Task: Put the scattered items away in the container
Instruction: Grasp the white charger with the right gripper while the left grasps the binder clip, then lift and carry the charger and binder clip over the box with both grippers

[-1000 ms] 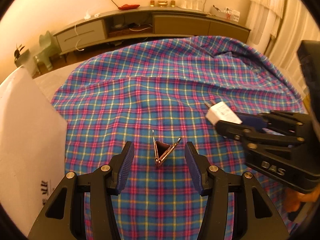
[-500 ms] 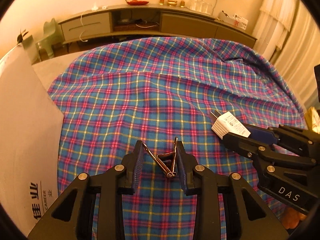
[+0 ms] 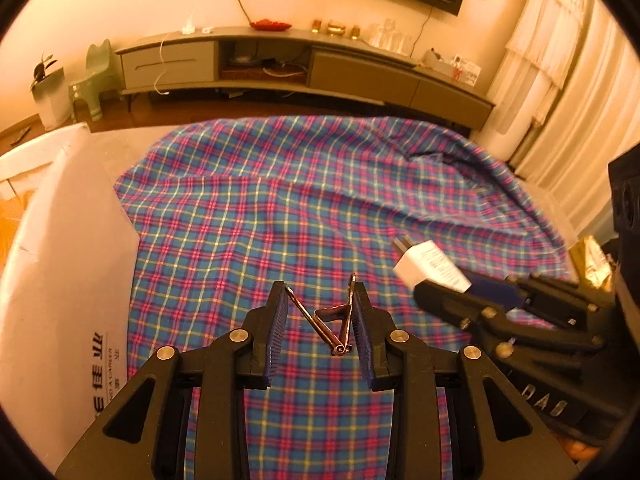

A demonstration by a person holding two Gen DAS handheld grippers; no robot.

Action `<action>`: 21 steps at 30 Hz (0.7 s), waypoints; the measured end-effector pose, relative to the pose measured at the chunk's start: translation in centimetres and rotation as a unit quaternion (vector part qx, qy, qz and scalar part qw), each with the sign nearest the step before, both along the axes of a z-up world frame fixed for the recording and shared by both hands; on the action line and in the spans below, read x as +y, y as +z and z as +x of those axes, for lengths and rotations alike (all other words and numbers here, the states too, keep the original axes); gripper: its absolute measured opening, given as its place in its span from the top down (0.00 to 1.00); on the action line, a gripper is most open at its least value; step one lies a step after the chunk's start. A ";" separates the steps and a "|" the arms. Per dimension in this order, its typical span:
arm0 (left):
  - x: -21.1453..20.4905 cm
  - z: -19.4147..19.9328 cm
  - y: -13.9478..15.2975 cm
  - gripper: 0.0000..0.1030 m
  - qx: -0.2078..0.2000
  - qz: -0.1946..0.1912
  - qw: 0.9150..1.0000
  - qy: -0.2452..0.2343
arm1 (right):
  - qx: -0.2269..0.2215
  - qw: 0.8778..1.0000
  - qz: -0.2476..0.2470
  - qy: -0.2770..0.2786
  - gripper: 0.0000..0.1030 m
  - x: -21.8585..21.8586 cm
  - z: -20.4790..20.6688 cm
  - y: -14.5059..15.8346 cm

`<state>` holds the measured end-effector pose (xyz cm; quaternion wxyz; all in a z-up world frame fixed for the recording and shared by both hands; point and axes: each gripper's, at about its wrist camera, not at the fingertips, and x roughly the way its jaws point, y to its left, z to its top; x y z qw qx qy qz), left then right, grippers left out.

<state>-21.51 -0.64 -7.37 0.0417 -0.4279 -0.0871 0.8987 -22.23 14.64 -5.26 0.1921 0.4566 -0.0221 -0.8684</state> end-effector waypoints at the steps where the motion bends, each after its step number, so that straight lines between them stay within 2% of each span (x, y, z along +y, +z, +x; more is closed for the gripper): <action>1: -0.1 0.3 0.4 0.69 0.003 0.005 1.000 0.001 | 0.003 1.000 0.000 -0.002 0.70 0.0 0.4 0.3; 6: -0.2 2.2 2.2 0.69 0.017 0.023 1.000 -0.005 | 0.018 0.999 -0.017 -0.025 0.70 0.5 2.8 2.5; 14: 1.2 6.2 5.3 0.69 0.057 -0.017 0.998 -0.036 | 0.017 0.996 -0.057 -0.063 0.70 2.7 6.1 3.9; 21: 0.4 9.3 7.3 0.69 0.079 -0.002 0.996 -0.040 | 0.035 0.994 -0.074 -0.066 0.70 2.4 9.7 5.6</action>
